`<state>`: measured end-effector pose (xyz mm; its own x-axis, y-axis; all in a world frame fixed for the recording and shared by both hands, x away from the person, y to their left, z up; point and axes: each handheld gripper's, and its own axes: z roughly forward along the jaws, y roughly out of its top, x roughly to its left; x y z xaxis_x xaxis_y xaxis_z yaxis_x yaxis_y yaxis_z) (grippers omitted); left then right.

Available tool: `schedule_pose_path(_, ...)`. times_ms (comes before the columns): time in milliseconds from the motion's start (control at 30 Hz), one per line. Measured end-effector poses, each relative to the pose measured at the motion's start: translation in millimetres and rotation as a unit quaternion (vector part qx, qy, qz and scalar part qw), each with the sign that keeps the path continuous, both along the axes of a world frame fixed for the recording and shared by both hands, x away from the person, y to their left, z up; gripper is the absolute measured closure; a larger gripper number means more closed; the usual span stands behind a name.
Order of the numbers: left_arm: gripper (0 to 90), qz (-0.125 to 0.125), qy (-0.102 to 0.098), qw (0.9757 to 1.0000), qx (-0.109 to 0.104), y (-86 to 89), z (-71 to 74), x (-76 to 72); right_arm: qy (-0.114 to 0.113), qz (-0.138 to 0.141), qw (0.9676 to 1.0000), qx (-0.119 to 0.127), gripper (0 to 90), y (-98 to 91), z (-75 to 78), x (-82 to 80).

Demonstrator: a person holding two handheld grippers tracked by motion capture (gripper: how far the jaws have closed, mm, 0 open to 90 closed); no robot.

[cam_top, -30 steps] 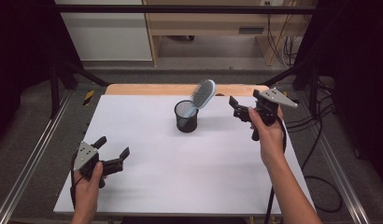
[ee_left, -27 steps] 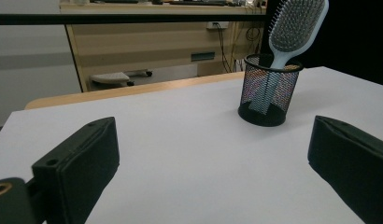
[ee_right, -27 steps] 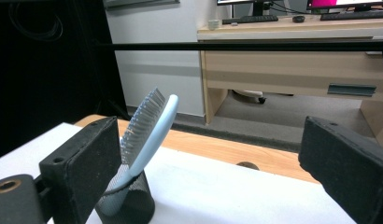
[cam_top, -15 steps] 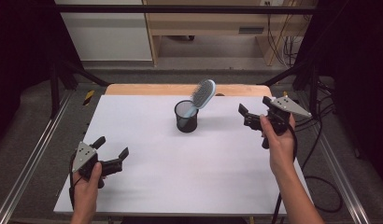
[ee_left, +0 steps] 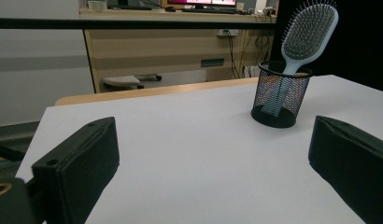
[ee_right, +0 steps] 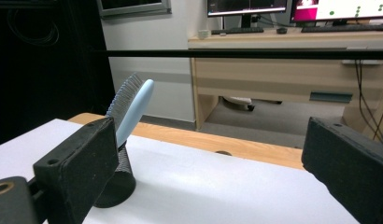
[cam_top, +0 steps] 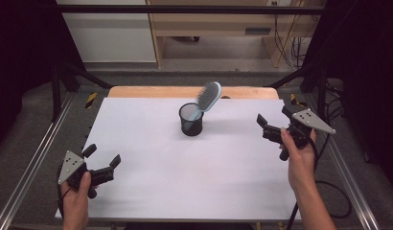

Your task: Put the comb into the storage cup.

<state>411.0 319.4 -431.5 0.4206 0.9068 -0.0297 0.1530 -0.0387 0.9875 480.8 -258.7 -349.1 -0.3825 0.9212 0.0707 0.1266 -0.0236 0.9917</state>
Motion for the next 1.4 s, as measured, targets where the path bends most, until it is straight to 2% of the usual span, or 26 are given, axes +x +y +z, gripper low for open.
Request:
schedule_pose_path(300,1.9,-0.001,-0.001,1.0,-0.005,4.7,-0.1,-5.9,-0.019,-0.009,0.9997,-0.007,3.8,-8.6,-6.6,-10.6)
schedule_pose_path(500,1.9,0.002,-0.005,1.0,-0.005,5.7,0.1,-7.3,-0.024,-0.014,0.9996,-0.009,3.6,-14.6,-11.9,-16.4)
schedule_pose_path(967,1.9,0.0,-0.007,0.9999,-0.01,7.6,-1.5,-6.9,-0.024,-0.025,0.9994,-0.006,3.1,-32.8,-30.4,-32.1)
schedule_pose_path(1400,1.9,0.001,-0.008,0.9999,-0.012,8.2,-1.3,-7.1,-0.018,-0.023,0.9995,-0.009,3.1,-36.6,-46.4,-41.8)
